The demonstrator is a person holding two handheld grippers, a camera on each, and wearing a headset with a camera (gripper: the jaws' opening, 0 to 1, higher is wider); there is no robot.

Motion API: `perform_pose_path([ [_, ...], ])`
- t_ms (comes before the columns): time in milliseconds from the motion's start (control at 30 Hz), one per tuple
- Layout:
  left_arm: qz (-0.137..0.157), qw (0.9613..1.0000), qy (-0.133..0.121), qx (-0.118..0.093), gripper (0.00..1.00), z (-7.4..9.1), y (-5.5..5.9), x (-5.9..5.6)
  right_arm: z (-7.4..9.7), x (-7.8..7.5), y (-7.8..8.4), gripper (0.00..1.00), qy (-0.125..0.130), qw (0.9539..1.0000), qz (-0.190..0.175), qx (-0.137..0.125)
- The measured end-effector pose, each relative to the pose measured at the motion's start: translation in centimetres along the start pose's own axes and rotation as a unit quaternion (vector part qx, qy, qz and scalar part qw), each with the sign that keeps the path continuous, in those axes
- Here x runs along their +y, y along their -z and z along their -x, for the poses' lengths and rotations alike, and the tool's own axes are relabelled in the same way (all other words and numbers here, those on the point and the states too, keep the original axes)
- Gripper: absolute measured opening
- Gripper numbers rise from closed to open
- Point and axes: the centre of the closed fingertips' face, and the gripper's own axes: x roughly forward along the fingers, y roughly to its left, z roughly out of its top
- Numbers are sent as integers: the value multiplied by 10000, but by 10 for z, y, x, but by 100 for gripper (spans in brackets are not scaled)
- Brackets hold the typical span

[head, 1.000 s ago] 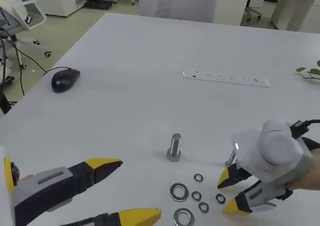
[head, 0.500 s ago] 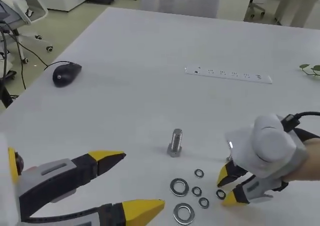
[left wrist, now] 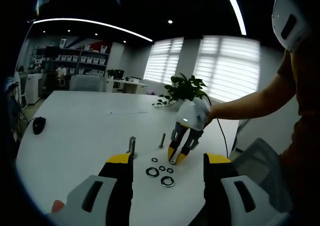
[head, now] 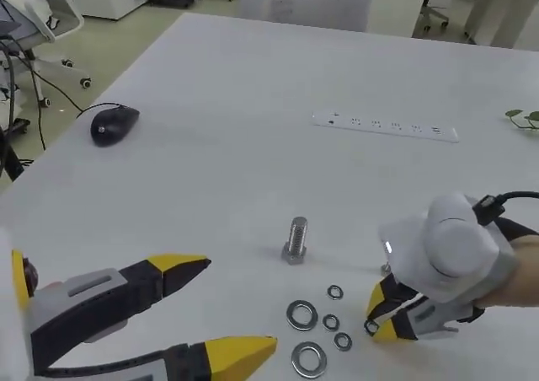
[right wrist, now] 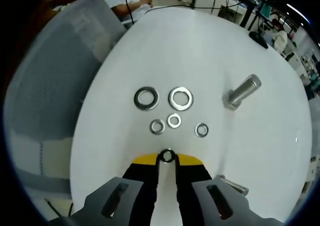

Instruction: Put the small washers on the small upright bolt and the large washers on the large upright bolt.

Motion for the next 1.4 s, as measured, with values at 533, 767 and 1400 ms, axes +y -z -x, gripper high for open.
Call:
perform_pose_path([
  [533,-14,10000,84,11,56,-1,-1,-3,35,-6,5,12,246,9982,-530,-135],
  [767,-30,9999,133,65,56,-2,1,-4,64,-17,14,12,455,9960,-748,-154],
  [1400,-37,9997,225,124,56,-7,0,-7,90,-65,11,12,823,9934,-793,124],
])
